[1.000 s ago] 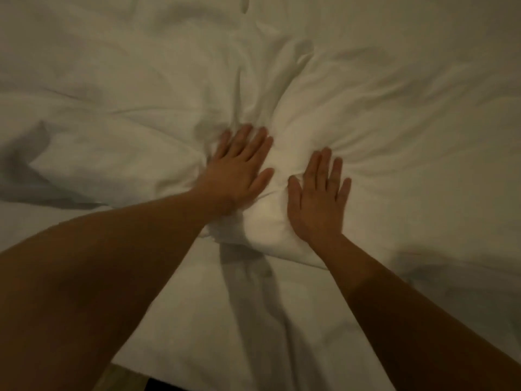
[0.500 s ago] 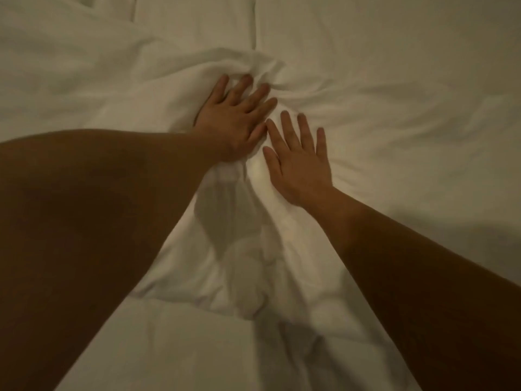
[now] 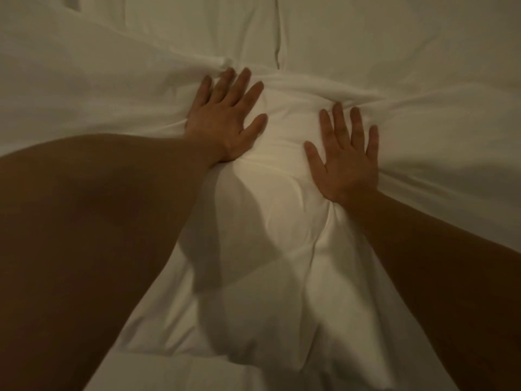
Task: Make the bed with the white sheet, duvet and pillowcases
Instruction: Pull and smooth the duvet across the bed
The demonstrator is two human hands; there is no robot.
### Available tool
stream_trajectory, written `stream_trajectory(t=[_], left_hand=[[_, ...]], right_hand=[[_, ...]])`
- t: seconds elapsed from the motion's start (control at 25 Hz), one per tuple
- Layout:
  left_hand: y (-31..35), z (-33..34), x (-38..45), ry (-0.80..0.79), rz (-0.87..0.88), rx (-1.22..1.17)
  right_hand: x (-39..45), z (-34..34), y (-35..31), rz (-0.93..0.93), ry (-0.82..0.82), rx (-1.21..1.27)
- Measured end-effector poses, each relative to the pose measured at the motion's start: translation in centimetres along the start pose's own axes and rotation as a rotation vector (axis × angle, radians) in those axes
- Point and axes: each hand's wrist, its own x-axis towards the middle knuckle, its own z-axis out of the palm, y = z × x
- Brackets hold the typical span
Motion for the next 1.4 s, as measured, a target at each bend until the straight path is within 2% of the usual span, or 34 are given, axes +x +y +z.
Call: stream_trajectory(t=[0.08,0.2,0.32,0.36,0.44,0.52,0.56,0.68,0.8,0.88,0.96,1.0,1.12,1.2,1.32,1.4], left_hand=[[0.0,-0.3,-0.1,0.008,-0.008,-0.026],[0.6,-0.7,-1.5,0.007,-0.038,-0.074],[1.5,-1.2,-4.5,-0.039,-0.07,-0.151],[1.5,-1.5,-5.9,-0.051,-0.064,-0.171],[0.8,-2.1,-9.1,-0.061,0.006,-0.117],[-1.2,-2.6,-13.4,-0.05,0.021,0.053],[-2.5,-2.8,-15.5,-0.043,-0.019,0.126],[-5.4,-3.7,-19.6,-0.084,-0.184,0.205],[-2.3,-4.4,-20.6,-0.156,-0.229,-0.029],[1.7,-3.7,-22.3,-0.161,-0.094,-0.175],[3.5,-2.0,-25.8,-0.144,0.078,-0.086],[2.8,-1.3,-27.4,-0.132,0.098,-0.026],[-0.8,-0.1,-30.0,-0.112,-0.026,0.087],[-1.7,0.4,-30.4,-0.123,-0.086,0.137],[-1.0,0.5,-30.3,-0.103,-0.094,0.125],[0.0,-0.2,-29.3,-0.105,-0.065,0.038]], right_hand=[[-0.2,-0.2,-0.1,-0.002,-0.008,-0.024],[0.1,-1.1,-0.7,0.068,-0.149,0.041],[-0.9,-3.3,-7.0,0.253,-0.317,0.312],[-2.6,-3.9,-9.9,0.225,-0.34,0.387],[-8.5,-4.1,-13.6,0.01,-0.264,0.339],[-13.9,-3.8,-12.4,-0.156,-0.171,0.209],[-15.8,-3.3,-10.3,-0.164,-0.139,0.149],[-18.9,-2.2,-4.0,-0.03,-0.112,0.022],[-20.2,-2.7,-5.8,0.144,-0.188,0.088],[-21.4,-3.5,-10.2,0.097,-0.218,0.227],[-24.2,-3.3,-12.1,-0.085,-0.183,0.207],[-25.5,-2.7,-10.9,-0.127,-0.136,0.149],[-28.2,-1.6,-2.9,-0.031,-0.049,-0.013],[-29.2,-1.6,1.3,0.03,-0.119,-0.042],[-29.4,-1.3,0.7,0.116,-0.089,-0.026],[-27.9,-1.4,-3.2,0.062,-0.068,0.043]])
